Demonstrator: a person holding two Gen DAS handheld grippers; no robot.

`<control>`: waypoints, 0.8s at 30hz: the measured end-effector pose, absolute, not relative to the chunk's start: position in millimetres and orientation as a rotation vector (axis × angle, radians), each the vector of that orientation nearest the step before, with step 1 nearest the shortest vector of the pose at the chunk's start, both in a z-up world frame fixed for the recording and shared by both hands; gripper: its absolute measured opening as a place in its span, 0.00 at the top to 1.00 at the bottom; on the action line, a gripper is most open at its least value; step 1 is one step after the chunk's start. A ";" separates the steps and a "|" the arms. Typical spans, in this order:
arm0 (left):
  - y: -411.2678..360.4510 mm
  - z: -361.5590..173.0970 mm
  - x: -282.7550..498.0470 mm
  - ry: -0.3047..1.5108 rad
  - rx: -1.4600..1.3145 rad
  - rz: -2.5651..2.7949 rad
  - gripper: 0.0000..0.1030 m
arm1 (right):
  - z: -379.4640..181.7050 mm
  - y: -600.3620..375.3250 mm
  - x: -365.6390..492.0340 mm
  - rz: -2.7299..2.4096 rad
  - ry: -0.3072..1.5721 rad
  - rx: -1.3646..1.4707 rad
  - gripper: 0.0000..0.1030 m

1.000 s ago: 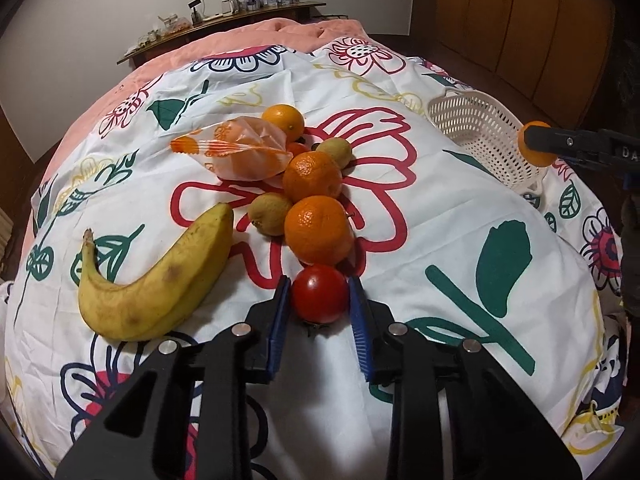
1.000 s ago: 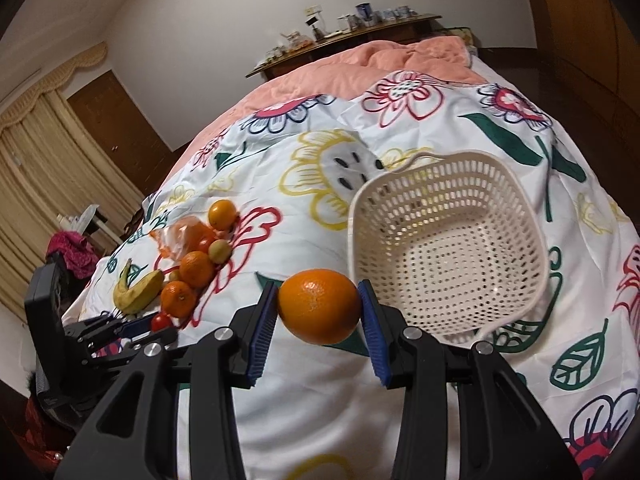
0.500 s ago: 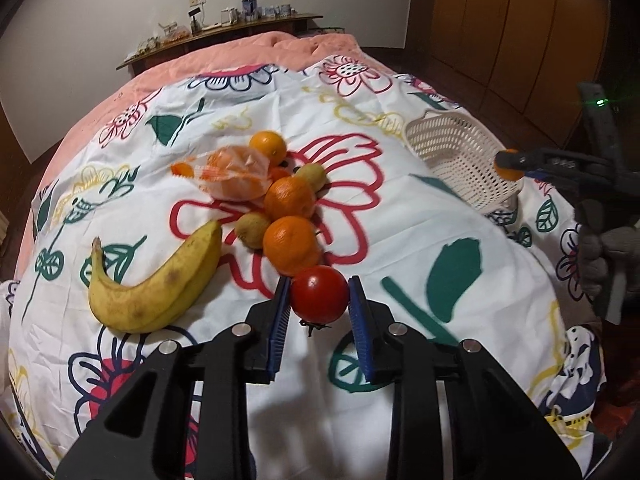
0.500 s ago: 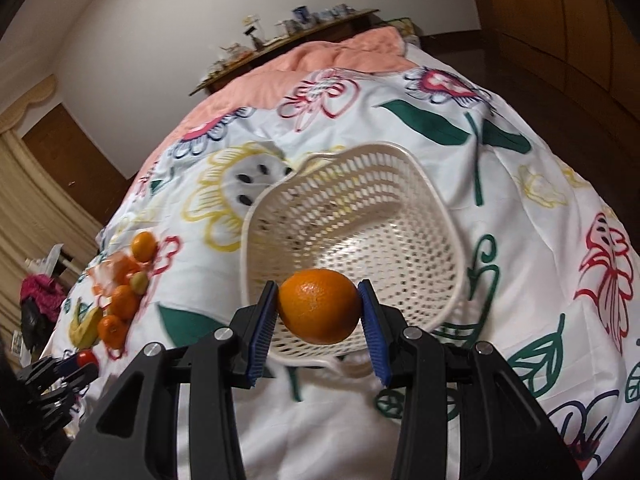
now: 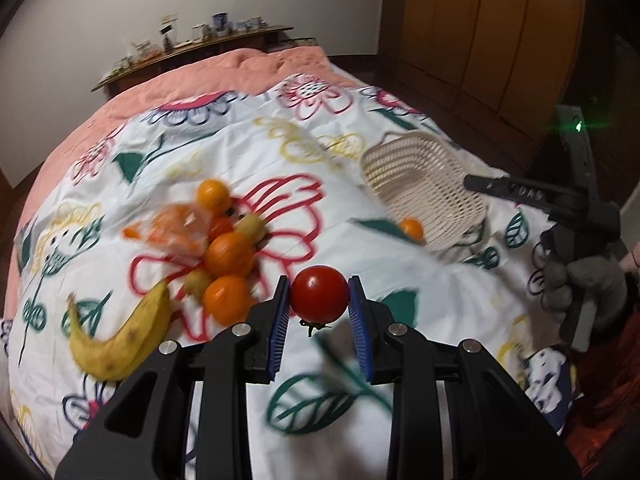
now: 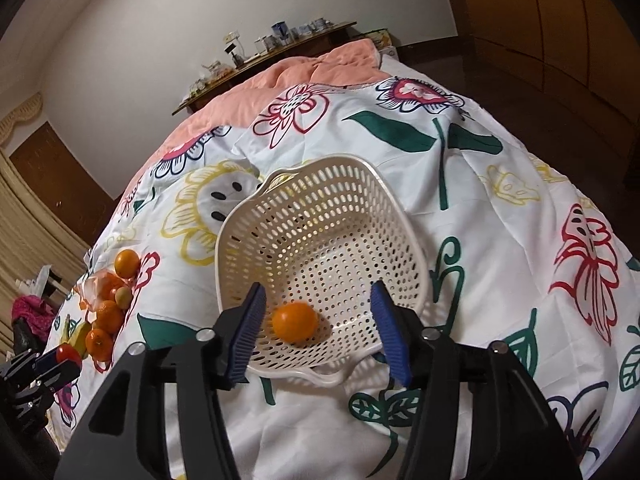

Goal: Organize fruits
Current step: 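Drop the orange into the white basket with the right gripper while the left gripper grasps the red tomato, then carry the red tomato with the left gripper and release it into the basket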

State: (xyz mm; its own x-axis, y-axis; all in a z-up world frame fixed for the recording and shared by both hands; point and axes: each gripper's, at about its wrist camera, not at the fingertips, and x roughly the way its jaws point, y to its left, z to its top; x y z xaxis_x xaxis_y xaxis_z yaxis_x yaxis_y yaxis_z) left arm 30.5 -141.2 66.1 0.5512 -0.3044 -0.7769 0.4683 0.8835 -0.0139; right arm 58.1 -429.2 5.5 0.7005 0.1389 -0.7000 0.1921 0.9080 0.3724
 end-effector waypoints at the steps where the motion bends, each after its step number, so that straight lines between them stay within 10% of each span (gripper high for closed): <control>1: -149.0 66.9 34.4 0.875 0.204 -0.476 0.71 | 5.5 -430.1 56.8 -0.034 0.799 0.448 0.45; 24: -280.9 38.4 103.1 0.953 0.287 -0.599 0.63 | -4.4 -450.7 43.4 -0.049 0.785 0.518 0.41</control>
State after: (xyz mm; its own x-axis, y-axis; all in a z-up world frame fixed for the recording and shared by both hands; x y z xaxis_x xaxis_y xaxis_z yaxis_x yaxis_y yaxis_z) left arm 103.1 -280.9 38.4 0.4352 -0.3506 -0.8293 0.5950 0.8033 -0.0274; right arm 43.4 -450.7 -4.4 0.7130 0.1463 -0.6857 0.2308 0.8745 0.4266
